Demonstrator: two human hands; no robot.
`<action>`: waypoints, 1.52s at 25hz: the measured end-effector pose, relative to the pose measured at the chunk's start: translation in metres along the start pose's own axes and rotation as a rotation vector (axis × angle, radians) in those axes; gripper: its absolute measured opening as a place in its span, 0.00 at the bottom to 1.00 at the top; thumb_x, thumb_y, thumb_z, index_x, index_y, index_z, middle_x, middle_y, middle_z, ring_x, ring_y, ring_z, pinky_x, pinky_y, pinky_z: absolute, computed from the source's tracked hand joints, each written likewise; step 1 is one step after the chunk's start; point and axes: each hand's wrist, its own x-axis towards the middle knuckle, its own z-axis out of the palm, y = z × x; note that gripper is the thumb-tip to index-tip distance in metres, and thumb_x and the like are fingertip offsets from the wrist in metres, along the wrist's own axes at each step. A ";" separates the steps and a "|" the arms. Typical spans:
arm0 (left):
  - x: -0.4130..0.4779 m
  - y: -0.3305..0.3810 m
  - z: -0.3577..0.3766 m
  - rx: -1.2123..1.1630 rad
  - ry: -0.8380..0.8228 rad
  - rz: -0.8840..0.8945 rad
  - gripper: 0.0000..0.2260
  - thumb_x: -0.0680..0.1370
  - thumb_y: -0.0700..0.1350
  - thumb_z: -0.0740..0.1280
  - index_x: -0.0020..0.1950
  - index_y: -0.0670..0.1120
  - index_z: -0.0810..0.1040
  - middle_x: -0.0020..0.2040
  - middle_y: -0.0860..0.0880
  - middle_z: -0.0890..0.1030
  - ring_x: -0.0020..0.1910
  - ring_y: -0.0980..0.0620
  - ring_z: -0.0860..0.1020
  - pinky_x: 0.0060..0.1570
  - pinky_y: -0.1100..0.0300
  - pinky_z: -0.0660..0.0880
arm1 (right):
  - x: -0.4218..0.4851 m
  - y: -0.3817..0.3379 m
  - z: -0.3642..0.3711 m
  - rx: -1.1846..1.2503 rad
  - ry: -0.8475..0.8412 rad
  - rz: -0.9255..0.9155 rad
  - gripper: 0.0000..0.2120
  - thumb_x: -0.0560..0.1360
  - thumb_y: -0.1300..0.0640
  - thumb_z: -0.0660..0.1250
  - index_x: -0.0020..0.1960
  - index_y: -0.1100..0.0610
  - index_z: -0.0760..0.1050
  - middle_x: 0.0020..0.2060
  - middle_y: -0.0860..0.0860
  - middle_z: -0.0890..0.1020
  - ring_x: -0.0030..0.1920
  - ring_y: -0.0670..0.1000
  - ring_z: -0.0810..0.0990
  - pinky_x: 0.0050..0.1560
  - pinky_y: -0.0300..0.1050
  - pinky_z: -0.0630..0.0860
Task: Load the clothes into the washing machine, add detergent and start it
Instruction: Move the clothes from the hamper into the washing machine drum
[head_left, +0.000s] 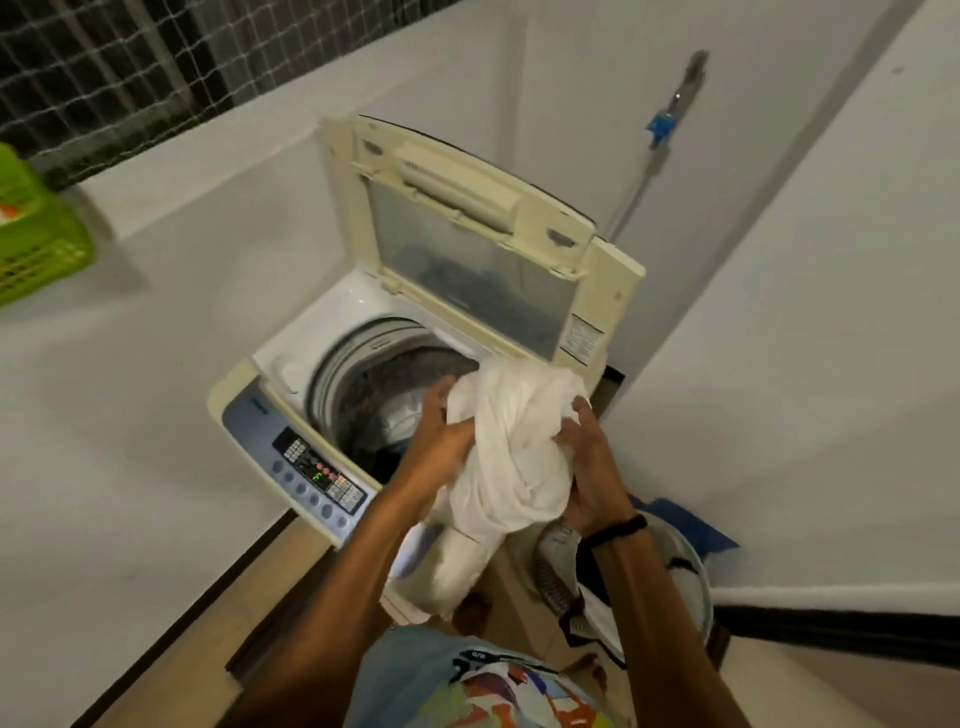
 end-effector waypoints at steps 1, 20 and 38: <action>0.003 0.005 -0.018 -0.065 0.006 0.049 0.39 0.72 0.47 0.74 0.77 0.57 0.57 0.64 0.54 0.75 0.60 0.52 0.77 0.60 0.51 0.74 | 0.013 0.003 0.013 -0.082 0.014 0.032 0.30 0.78 0.47 0.66 0.75 0.58 0.64 0.61 0.53 0.79 0.54 0.55 0.80 0.61 0.53 0.75; 0.072 -0.077 -0.070 0.270 0.446 -0.070 0.09 0.74 0.36 0.66 0.51 0.43 0.83 0.49 0.44 0.85 0.51 0.44 0.82 0.54 0.54 0.77 | 0.101 0.076 -0.019 -0.785 0.214 0.085 0.07 0.76 0.56 0.66 0.48 0.58 0.82 0.41 0.51 0.85 0.43 0.52 0.83 0.45 0.45 0.79; 0.076 -0.309 0.239 0.942 -0.380 -0.435 0.06 0.76 0.46 0.67 0.41 0.58 0.79 0.48 0.54 0.84 0.49 0.53 0.80 0.54 0.58 0.76 | -0.019 0.156 -0.431 -0.422 0.936 0.562 0.05 0.74 0.59 0.67 0.40 0.57 0.79 0.37 0.56 0.83 0.36 0.54 0.79 0.34 0.45 0.76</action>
